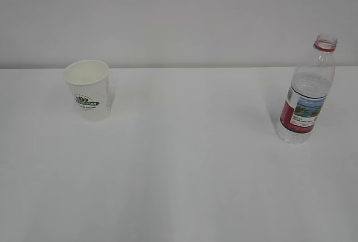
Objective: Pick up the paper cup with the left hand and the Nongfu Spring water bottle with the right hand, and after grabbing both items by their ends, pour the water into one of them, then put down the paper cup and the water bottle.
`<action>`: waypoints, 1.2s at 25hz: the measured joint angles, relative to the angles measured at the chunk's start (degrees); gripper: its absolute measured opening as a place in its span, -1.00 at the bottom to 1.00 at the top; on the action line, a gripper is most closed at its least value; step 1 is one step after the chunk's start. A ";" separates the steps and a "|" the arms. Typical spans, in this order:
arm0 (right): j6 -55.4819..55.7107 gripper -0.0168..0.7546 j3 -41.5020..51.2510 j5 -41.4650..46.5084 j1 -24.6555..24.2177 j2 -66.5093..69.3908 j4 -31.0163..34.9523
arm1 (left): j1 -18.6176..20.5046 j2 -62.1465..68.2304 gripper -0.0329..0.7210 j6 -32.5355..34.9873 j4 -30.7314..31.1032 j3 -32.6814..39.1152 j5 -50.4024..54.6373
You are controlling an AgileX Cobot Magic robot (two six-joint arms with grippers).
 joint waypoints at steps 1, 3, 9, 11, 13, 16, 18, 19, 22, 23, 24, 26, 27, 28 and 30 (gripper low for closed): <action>0.00 0.25 0.00 0.00 0.00 0.00 0.00 | 0.00 0.00 0.79 0.00 0.00 0.00 -0.09; 0.00 0.25 0.00 0.00 0.00 0.00 0.00 | 0.00 0.00 0.76 0.00 0.00 0.00 -0.09; -0.11 0.25 0.00 0.00 0.00 0.00 0.00 | 0.00 0.00 0.66 0.00 0.00 0.00 -0.13; -0.11 0.25 0.00 0.00 0.00 0.00 -0.10 | 0.00 0.00 0.63 0.00 0.00 0.00 -0.13; -0.11 0.25 0.00 0.00 0.00 0.00 -0.10 | 0.00 0.00 0.61 0.00 0.00 0.00 -0.13; -0.11 0.25 0.00 0.00 0.00 0.00 -0.10 | 0.00 0.00 0.61 0.00 0.00 0.00 -0.13; -0.11 0.25 0.00 0.00 0.00 0.00 -0.10 | 0.00 0.00 0.61 0.00 0.00 0.00 -0.13; -0.11 0.25 0.00 0.00 0.00 0.00 -0.10 | 0.00 0.00 0.61 0.00 0.00 0.00 -0.21; -0.25 0.25 0.00 -0.08 0.00 0.00 -0.90 | 0.00 0.00 0.61 0.00 0.00 0.00 -0.21; -0.25 0.25 0.00 -0.08 0.00 0.00 -1.43 | 0.00 0.00 0.60 0.00 0.00 0.00 -0.21; -0.25 0.25 0.00 -0.08 0.00 0.00 -1.54 | 0.00 0.00 0.60 0.00 0.00 0.00 -0.21; -0.25 0.25 0.00 -0.08 0.00 0.00 -1.66 | 0.00 0.00 0.60 0.00 0.00 0.00 -0.21; -0.25 0.25 0.00 -0.08 0.00 0.00 -1.66 | 0.00 0.00 0.60 0.00 0.00 0.00 -0.21; -0.25 0.25 0.00 -0.12 0.00 0.00 -1.78 | 0.00 0.00 0.60 0.00 0.00 0.00 -0.21; -0.35 0.25 0.00 -0.12 0.00 0.00 -1.78 | 0.00 0.00 0.60 0.00 0.00 0.00 -0.21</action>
